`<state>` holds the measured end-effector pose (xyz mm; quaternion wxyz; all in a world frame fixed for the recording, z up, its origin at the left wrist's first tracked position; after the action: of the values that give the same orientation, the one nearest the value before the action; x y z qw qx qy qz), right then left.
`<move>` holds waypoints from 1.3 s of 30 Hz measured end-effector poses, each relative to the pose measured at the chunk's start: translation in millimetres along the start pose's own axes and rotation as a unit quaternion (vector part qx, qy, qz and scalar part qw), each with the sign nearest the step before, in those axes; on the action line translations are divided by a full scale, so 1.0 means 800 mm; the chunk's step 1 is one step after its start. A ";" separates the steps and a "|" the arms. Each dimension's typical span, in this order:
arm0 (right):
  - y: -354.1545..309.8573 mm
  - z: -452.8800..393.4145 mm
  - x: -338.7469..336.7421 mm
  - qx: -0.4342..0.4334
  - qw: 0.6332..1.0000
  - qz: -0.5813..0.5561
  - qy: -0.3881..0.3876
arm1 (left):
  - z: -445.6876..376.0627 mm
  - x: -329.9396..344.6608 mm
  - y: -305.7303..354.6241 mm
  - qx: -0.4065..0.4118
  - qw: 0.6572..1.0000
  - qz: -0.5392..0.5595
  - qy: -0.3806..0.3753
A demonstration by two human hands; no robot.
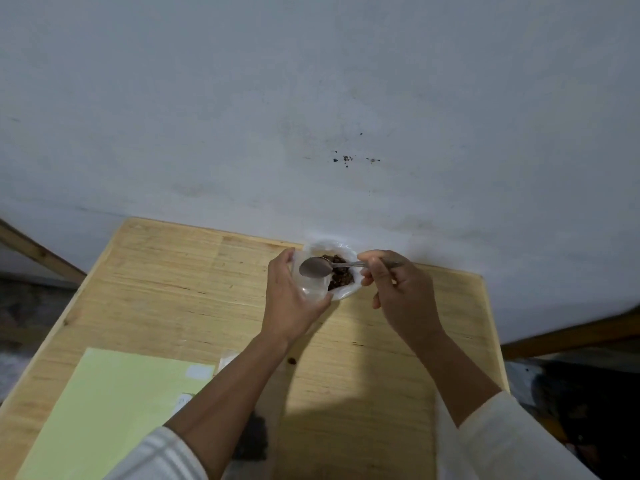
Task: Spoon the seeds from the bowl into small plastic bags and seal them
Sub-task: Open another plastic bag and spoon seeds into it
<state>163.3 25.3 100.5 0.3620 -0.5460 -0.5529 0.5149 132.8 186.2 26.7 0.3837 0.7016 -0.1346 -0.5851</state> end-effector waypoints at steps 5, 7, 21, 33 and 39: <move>-0.004 0.010 -0.028 0.033 0.993 0.109 -0.018 | 0.001 -0.004 0.006 0.020 1.000 0.001 0.019; 0.002 0.017 -0.037 0.094 0.975 0.182 -0.082 | 0.000 -0.003 0.009 0.029 0.999 -0.002 0.026; 0.159 0.059 -0.141 0.400 0.901 0.087 0.146 | 0.035 0.012 0.038 0.018 0.998 -0.020 0.060; 0.172 0.033 -0.145 0.335 0.908 0.243 0.064 | 0.069 0.035 0.070 0.000 0.998 -0.038 0.058; 0.102 0.021 -0.122 0.244 0.968 0.029 0.048 | 0.081 0.041 0.089 0.006 0.998 -0.029 0.047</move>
<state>179.6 -83.4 33.8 0.4949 -0.4810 -0.3767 0.6179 100.3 92.6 51.6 0.3684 0.7343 -0.0992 -0.5615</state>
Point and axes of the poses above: each hand's wrist, its own z-axis away from the middle knuckle, its own x-axis out of the palm, y = z × x, the point moved 1 cm from there along -z, towards the middle knuckle, and after that the axes turned 15 degrees about -z, right-handed, at the moved point
